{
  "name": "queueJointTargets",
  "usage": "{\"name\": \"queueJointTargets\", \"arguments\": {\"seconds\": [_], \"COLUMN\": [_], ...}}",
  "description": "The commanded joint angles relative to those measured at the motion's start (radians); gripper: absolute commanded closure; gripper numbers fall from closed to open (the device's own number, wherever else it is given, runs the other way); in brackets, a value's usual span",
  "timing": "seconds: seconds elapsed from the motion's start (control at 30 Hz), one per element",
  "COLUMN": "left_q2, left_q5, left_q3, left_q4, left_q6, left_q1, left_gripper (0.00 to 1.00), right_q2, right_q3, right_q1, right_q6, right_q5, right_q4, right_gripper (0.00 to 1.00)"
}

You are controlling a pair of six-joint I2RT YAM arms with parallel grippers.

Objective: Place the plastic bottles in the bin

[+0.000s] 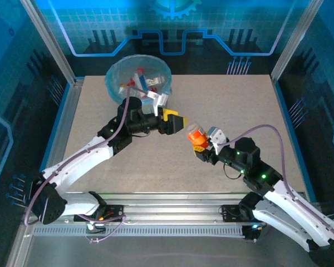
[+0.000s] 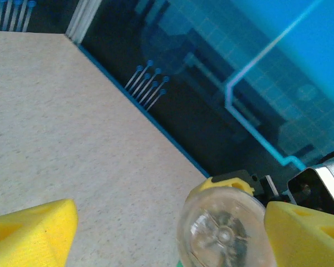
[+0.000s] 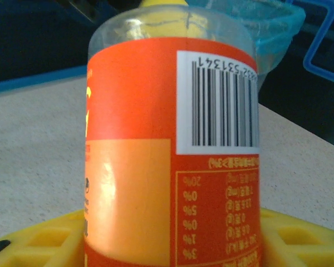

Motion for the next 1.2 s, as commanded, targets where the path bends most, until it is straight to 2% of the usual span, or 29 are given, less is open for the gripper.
{"name": "queueJointTargets", "arguments": {"seconds": [0.0,0.23,0.4,0.87,1.07,1.17], "left_q2": [0.030,0.045,0.082,0.075,0.072,0.059], "left_q5": [0.131,0.232,0.281,0.338,0.326,0.288], "left_q3": [0.034,0.012,0.010,0.028,0.055,0.104], "left_q4": [0.157,0.195,0.225,-0.005,-0.101,-0.161], "left_q6": [-0.083,-0.074,-0.110,0.024,0.085,0.079], "left_q1": [-0.015,-0.040,-0.050,-0.075,-0.074,-0.075], "left_gripper": [0.12,0.10,0.12,0.13,0.26,0.27], "right_q2": [-0.054,-0.152,-0.140,0.005,0.035,0.094], "right_q3": [-0.026,-0.076,-0.053,0.035,0.032,0.046], "right_q1": [-0.009,-0.010,-0.012,-0.010,-0.010,-0.008], "right_q6": [0.074,0.145,0.135,0.156,0.166,0.116], "right_q5": [-0.074,-0.097,-0.086,-0.163,-0.146,-0.163], "right_q4": [-0.026,-0.001,-0.033,0.059,0.130,0.168], "right_gripper": [0.52,0.53,0.52,0.52,0.52,0.50]}}
